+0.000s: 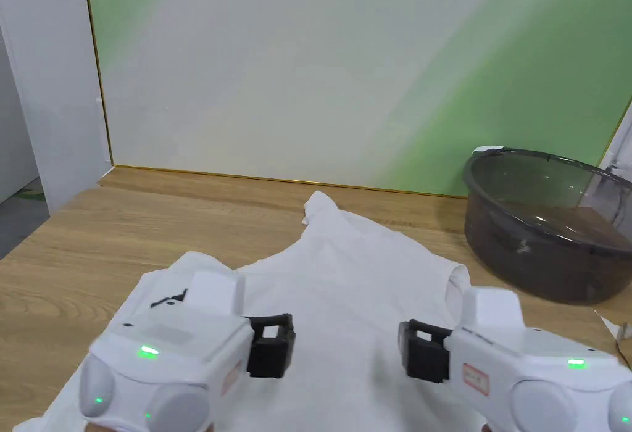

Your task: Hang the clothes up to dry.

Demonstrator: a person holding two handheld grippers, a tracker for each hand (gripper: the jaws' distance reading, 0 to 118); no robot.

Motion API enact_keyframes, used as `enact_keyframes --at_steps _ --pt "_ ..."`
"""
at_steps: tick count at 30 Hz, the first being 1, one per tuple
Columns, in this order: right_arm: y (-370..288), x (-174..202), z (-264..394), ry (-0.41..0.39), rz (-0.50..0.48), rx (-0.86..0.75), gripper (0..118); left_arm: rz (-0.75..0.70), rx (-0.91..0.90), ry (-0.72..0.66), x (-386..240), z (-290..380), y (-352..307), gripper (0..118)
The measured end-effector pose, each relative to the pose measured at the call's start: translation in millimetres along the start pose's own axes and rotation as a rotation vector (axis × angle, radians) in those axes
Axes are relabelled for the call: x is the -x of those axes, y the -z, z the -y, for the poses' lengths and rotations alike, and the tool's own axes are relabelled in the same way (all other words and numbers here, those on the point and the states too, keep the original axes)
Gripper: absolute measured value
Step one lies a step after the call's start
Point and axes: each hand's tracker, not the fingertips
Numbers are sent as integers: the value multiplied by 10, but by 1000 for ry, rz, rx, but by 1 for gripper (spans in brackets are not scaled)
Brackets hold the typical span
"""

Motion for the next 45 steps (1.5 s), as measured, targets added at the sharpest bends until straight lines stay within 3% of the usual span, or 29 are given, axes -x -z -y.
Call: enact_keyframes --at_steps 1,2,3,4,5,6,7,12,13,15,16,19,25,28,30,32,34,38,43,45 --pt "10 32 44 5 5 12 78 -3 7 -7 -60 48 8 78" --pt "6 69 88 10 17 21 68 4 16 -16 -115 93 2 54" --pt "4 93 127 5 27 21 68 18 25 -12 -164 133 -2 54" --pt "13 117 155 -16 33 27 62 25 28 5 -215 171 -3 44" --pt "21 133 176 -33 40 28 47 18 40 20 -271 205 -1 22" --pt "16 153 197 -29 40 26 20 18 47 39 -312 230 -15 0" --pt "6 150 208 -13 44 28 2 71 48 83 -345 250 -57 0" --pt "-75 129 219 -36 58 17 1 250 95 307 -658 359 -331 0" --pt "-96 121 216 -34 67 11 2 262 98 330 -747 382 -361 17" --pt "-125 92 222 -31 74 4 1 320 128 374 -891 437 -409 77" --pt "-149 79 219 -32 78 2 2 356 144 390 -955 480 -421 95" --pt "-244 -18 247 -24 94 -10 2 409 157 403 -1131 605 -421 77" --pt "-353 -189 301 16 107 -23 2 395 225 415 -1264 818 -213 75" --pt "-352 -254 331 54 79 -13 2 429 237 359 -1205 756 -196 67" --pt "-347 -246 341 58 78 -13 2 421 230 371 -1214 764 -221 49" --pt "-351 -232 346 53 76 -14 2 419 225 372 -1189 749 -222 0" --pt "-356 -213 348 53 68 -16 2 318 205 377 -1124 738 -171 1" --pt "-355 -182 342 45 63 -20 2 400 256 212 -821 650 -88 0" --pt "-379 -158 308 36 51 -27 2 285 254 235 -450 629 -148 0" --pt "-414 -162 295 35 53 -37 2 208 235 183 -139 604 -244 0"
